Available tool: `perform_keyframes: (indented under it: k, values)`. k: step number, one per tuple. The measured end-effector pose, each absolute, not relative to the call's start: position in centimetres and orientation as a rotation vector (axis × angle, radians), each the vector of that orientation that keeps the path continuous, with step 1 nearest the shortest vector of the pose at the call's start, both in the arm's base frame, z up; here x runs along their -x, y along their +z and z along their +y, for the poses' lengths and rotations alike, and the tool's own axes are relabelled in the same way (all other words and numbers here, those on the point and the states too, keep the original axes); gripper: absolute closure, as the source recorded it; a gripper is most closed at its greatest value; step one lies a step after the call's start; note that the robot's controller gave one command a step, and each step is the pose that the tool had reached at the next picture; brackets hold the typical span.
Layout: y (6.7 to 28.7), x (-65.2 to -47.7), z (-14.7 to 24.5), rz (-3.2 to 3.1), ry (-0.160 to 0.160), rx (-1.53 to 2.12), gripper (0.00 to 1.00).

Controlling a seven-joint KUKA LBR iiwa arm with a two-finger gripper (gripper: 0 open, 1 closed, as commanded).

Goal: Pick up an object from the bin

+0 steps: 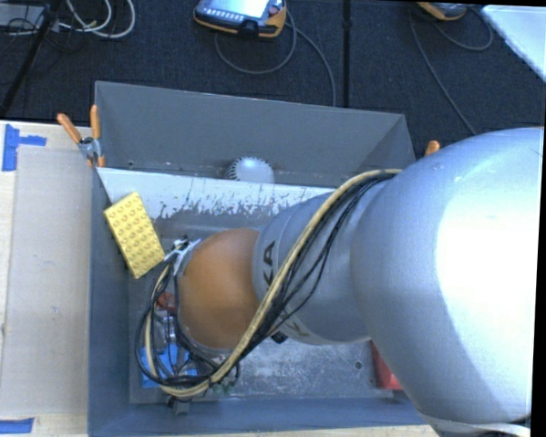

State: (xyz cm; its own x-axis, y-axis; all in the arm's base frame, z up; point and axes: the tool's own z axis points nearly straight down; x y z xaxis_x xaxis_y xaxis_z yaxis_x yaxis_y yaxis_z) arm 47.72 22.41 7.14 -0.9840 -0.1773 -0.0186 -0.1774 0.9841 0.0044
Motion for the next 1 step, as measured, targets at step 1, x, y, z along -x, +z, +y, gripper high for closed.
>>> perform_keyframes:
  k: [1]
  values:
    - [7.34, -47.56, 22.72, 3.085, 0.009, 0.491, 0.0]
